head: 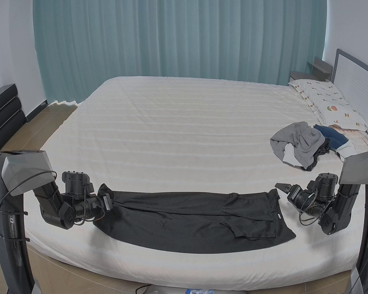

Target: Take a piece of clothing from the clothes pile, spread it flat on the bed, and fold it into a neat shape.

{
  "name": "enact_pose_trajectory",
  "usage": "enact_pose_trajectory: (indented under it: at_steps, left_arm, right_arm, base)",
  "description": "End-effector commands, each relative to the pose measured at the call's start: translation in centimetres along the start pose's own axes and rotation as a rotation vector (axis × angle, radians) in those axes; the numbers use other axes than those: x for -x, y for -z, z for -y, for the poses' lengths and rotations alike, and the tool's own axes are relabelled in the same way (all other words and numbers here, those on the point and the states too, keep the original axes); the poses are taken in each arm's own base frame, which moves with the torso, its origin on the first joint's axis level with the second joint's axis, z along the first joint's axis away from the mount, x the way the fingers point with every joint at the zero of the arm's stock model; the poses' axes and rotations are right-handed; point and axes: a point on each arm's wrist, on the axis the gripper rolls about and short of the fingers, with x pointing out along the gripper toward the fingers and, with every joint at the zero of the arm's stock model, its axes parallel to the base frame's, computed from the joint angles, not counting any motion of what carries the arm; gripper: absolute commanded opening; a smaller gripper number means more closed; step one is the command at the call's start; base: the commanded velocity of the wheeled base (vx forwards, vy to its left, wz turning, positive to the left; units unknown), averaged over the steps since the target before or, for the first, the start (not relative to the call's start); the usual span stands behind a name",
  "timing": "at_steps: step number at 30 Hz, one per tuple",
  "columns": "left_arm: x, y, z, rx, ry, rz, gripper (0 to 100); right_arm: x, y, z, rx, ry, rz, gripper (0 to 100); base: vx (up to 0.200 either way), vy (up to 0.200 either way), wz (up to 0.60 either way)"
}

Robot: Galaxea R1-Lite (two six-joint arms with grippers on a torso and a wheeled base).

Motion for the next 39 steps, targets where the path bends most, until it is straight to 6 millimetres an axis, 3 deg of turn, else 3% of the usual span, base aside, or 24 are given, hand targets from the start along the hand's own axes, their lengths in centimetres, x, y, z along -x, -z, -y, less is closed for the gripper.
enact_pose_trajectory:
  at_steps: [1, 15, 19, 20, 27, 39]
  left_arm:
    - [-0.2, -0.1, 0.0, 0.004, 0.003, 0.007, 0]
    - [-0.3, -1.3, 0.7, 0.108, 0.027, 0.056, 0]
    - [0.0, -1.5, 1.8, 0.110, 0.045, 0.057, 0]
    - [0.5, -1.8, 3.1, 0.112, 0.074, 0.066, 0]
    - [0.9, -1.6, 5.4, 0.082, 0.106, 0.059, 0]
    - [3.6, -2.5, 13.2, 0.008, 0.150, -0.008, 0]
  right_arm:
    - [-0.2, 0.0, 0.3, -0.003, 0.004, -0.001, 100]
    - [-0.5, 0.2, 0.4, -0.005, 0.003, -0.004, 100]
    - [-0.6, 0.1, 0.4, -0.005, 0.002, -0.003, 100]
    - [-0.7, 0.1, 0.5, -0.007, 0.003, 0.001, 100]
    - [-0.8, -0.5, 0.7, -0.082, -0.012, 0.007, 100]
    - [-1.6, 0.1, 1.8, -0.106, 0.011, -0.025, 100]
  base:
    - [0.000, 0.000, 0.00]
    - [0.000, 0.000, 0.00]
    - [0.000, -0.050, 0.00]
    - [0.000, -0.200, 0.00]
    - [0.000, -0.200, 0.00]
    - [0.000, -0.200, 0.00]
